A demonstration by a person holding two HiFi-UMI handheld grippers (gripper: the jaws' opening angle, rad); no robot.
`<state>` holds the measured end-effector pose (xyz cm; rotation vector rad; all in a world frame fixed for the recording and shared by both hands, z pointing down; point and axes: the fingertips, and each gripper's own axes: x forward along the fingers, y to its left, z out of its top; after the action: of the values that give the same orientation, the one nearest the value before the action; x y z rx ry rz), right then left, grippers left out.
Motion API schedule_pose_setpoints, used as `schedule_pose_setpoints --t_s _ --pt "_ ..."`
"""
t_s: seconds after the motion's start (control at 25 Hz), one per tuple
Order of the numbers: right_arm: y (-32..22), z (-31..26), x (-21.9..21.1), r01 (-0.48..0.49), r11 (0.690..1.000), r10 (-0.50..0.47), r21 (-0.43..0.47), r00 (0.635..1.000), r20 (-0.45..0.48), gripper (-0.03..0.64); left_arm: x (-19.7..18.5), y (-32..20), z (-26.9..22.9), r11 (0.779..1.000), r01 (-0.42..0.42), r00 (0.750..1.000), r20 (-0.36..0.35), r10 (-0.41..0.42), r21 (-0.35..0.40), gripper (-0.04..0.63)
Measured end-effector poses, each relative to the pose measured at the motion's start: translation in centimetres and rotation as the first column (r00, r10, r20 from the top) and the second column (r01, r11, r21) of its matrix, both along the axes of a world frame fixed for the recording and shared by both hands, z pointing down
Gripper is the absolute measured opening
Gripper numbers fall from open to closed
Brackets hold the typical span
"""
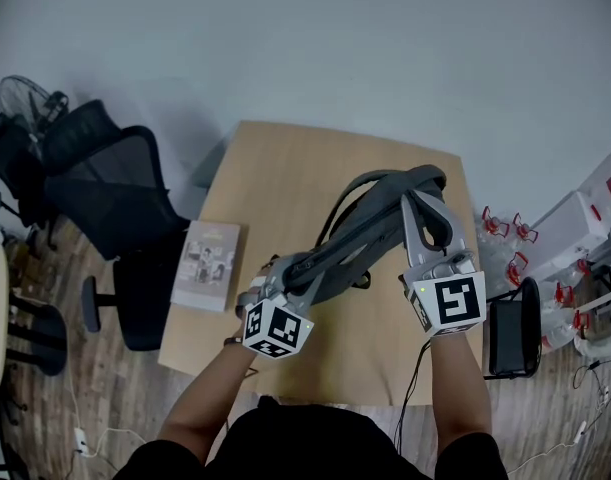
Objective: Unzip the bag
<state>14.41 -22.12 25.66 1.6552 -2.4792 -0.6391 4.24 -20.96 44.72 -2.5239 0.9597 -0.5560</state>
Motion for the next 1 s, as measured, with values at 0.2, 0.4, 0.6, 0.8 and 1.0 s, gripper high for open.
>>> schedule_pose_setpoints --t_s 0.2,0.4,0.6,0.8,1.0 --pt "-1.0 0.3 1.5 0.005 0.998 0.0 -0.056 0.996 0.084 0.011 -2.2 0.4 0.7 1.0 -0.019 0.997 -0.074 0.018 -0.003 0.11" --pt "-2.4 1.0 2.5 0.018 0.993 0.003 -0.114 0.984 0.176 0.011 -4.2 0.6 1.6 0.997 -0.079 0.983 -0.169 0.075 -0.021 0.11" --pt "-3.8 2.1 3.5 0.022 0.987 0.015 -0.157 0.973 0.229 0.012 -6.1 0.2 2.5 0.993 -0.105 0.963 -0.255 0.086 -0.06 0.112" --pt "-5.4 3.6 4.3 0.017 0.979 0.04 -0.201 0.961 0.273 0.012 -7.6 -0.2 3.0 0.991 -0.111 0.947 -0.309 0.082 -0.077 0.114" --pt "-7.1 6.0 5.9 0.037 0.962 0.066 -0.271 0.93 0.361 0.013 -8.9 -0.8 3.4 0.986 -0.095 0.933 -0.358 0.041 -0.134 0.117"
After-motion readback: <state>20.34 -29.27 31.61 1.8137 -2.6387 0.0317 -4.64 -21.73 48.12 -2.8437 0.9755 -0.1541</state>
